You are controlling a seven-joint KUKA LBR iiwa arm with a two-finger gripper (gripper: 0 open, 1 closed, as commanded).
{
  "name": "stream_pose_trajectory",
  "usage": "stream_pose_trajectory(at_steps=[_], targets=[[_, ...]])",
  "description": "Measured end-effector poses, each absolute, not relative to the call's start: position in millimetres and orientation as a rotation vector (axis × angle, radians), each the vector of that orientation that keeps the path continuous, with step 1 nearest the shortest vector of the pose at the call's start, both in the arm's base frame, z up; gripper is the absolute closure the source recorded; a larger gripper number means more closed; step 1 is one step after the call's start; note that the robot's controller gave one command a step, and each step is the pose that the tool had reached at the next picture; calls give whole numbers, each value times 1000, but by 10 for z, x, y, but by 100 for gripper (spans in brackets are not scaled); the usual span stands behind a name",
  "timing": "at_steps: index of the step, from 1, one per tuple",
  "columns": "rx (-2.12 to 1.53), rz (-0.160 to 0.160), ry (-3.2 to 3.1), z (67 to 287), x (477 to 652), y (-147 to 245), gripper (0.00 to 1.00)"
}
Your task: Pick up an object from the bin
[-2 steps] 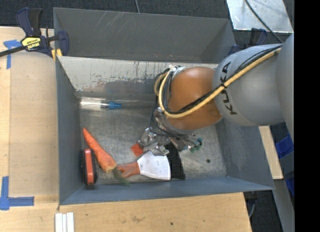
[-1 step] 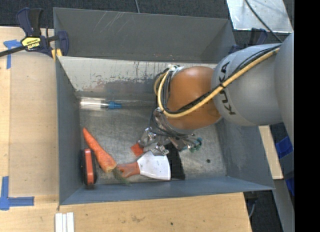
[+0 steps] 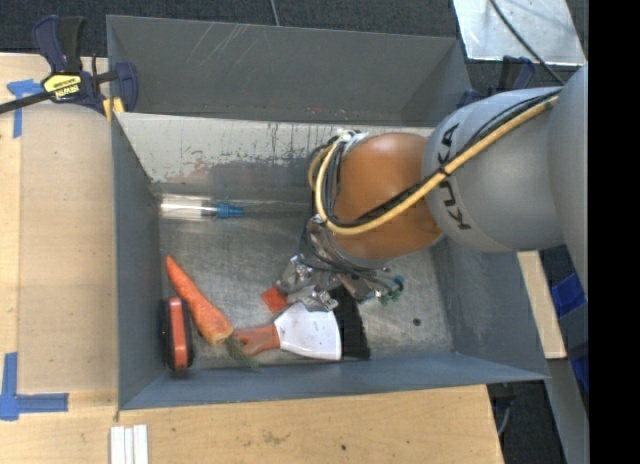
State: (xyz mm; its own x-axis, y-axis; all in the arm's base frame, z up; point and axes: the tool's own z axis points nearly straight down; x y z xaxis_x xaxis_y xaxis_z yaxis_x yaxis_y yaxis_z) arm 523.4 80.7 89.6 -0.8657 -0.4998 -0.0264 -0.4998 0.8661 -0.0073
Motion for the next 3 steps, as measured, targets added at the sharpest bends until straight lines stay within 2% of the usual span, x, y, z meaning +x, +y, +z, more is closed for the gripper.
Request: stream_pose_trajectory(at_steps=[3], targets=[[-804,0,3009,896,5235,807,100]])
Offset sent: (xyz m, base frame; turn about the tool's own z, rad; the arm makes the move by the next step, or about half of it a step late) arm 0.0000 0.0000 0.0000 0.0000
